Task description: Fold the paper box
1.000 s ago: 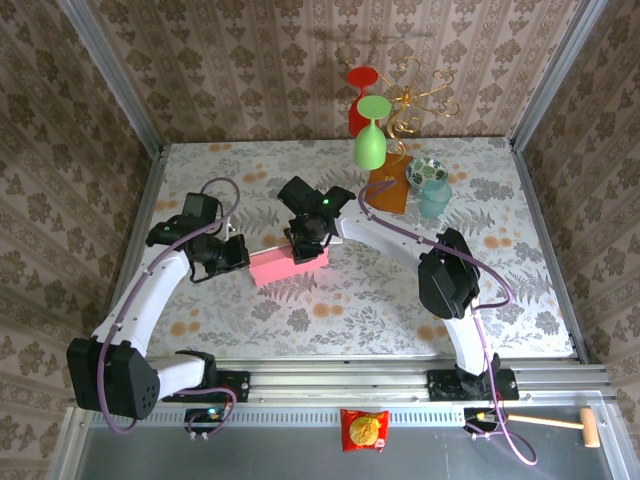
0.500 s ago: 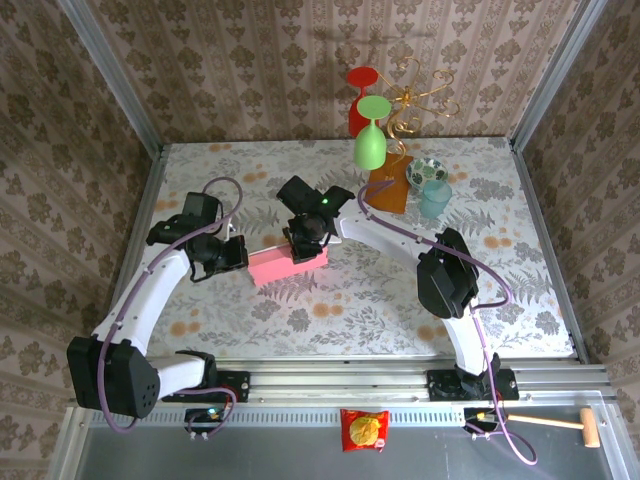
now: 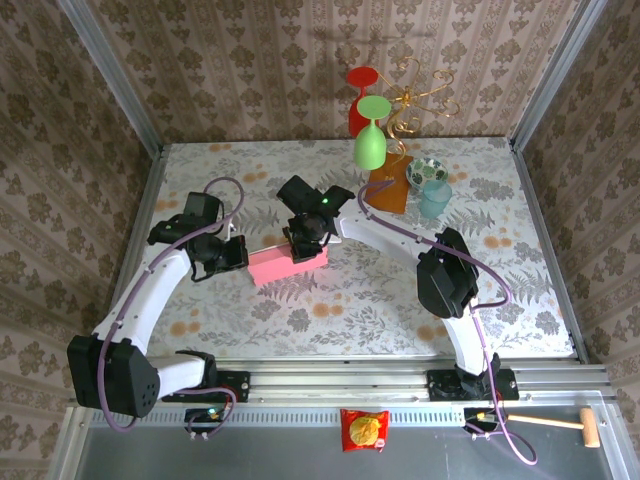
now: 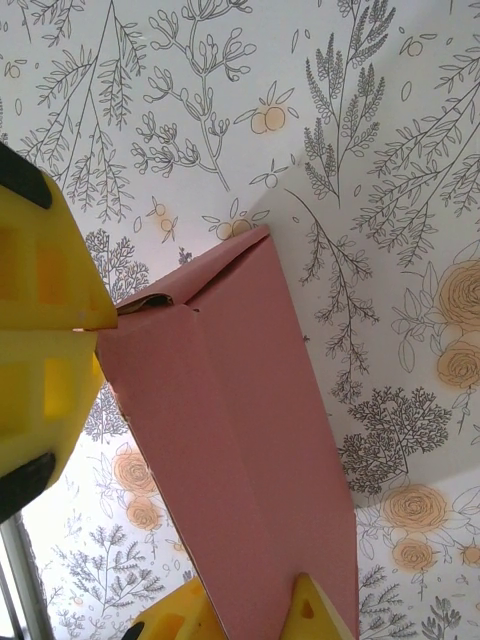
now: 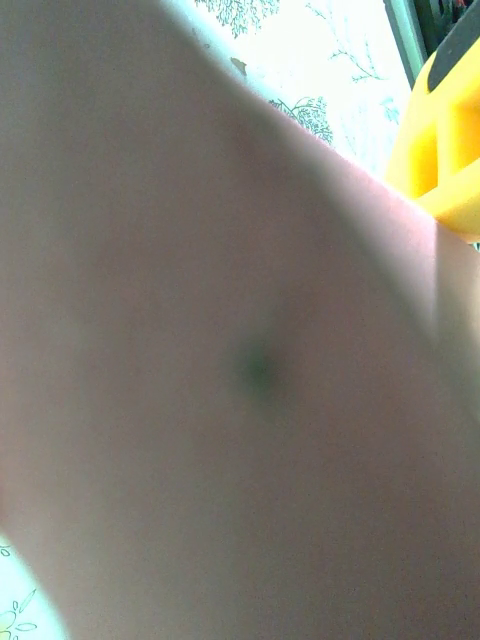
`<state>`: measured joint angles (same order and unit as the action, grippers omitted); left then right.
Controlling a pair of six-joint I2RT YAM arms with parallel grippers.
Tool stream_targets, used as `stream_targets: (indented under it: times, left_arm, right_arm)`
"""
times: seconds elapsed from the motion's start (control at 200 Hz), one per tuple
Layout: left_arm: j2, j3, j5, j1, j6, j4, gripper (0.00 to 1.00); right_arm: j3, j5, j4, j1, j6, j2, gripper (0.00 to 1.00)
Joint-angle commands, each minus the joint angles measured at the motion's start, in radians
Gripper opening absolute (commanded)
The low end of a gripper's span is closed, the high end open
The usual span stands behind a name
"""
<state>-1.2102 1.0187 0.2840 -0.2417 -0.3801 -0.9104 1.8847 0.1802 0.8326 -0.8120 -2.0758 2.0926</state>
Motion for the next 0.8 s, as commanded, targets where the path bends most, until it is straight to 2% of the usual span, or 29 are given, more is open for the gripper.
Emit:
stream_targets:
  times: [0.0,0.18,0.625,0.79]
  left_arm:
    - [-0.037,-0.054,-0.108,-0.001,0.007,-0.064,0.0]
    - [-0.037,-0.068,-0.129,-0.022,0.001,-0.059,0.0]
    - [-0.048,-0.064,-0.144,-0.036,-0.003,-0.05,0.0]
    - [-0.051,-0.059,-0.145,-0.043,-0.005,-0.052,0.0]
  right_arm:
    - [0.002,-0.018,0.043,0.006,-0.016,0.044,0.37]
    - [0.014,-0.027,0.05,0.009,-0.001,0.039,0.42]
    - [0.046,-0.056,0.057,0.038,0.123,-0.034,0.65]
    - [-0.011,-0.053,0.019,0.053,0.157,-0.108,0.67]
